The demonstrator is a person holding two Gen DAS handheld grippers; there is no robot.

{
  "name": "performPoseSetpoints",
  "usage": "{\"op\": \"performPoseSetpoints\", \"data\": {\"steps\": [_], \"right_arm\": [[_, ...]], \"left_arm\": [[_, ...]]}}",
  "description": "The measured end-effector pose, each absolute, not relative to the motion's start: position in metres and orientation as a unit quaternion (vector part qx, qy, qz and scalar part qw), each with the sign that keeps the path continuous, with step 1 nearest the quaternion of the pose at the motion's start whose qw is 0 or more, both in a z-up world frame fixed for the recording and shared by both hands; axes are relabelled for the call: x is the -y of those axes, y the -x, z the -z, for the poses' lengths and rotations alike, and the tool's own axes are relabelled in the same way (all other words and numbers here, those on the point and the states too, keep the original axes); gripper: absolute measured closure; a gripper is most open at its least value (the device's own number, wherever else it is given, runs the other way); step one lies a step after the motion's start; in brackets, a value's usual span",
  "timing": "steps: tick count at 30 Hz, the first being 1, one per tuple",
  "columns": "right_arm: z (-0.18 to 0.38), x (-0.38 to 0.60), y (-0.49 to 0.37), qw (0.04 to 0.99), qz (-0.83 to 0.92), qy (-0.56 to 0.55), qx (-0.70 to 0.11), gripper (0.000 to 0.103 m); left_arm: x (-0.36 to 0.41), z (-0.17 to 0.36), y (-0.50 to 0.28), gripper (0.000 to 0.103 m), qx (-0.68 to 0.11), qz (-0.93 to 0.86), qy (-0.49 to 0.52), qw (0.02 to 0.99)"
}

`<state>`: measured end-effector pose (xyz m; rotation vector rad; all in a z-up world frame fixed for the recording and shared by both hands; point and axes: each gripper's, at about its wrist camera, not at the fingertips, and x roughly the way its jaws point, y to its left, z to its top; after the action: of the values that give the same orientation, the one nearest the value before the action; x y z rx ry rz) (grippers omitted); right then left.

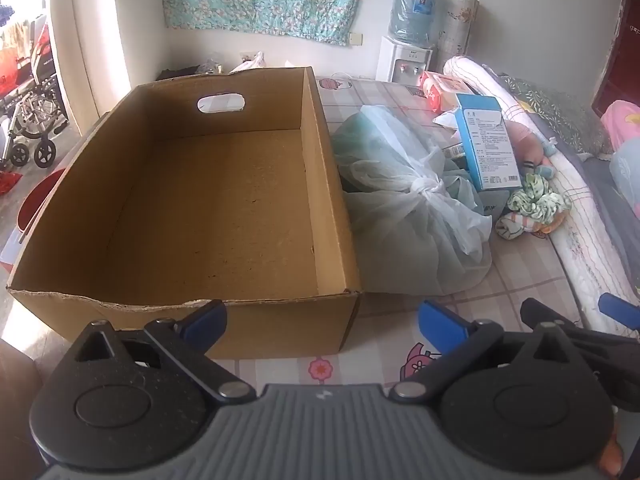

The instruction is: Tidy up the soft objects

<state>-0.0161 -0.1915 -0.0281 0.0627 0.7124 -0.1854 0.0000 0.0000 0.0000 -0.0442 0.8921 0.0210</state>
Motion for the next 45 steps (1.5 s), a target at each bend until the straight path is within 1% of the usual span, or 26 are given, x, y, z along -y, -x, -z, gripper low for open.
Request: {"op": "performPoseSetpoints", "data": {"steps": [15,45], "right_arm": [[0.023,0.195,0.009,0.93,0.077,-0.031,-0.357,0.001],[0.026,0.193,-0.004,0.922,0.055,-0.029,-0.381,0.001]], "left_arm": [[0.003,0.008,-0.003,0.0,-0.45,-0.005,0.032,0.893],[0.003,0.012,-0.008,0.001,-0.459,-0.004,0.035,0.887]]}}
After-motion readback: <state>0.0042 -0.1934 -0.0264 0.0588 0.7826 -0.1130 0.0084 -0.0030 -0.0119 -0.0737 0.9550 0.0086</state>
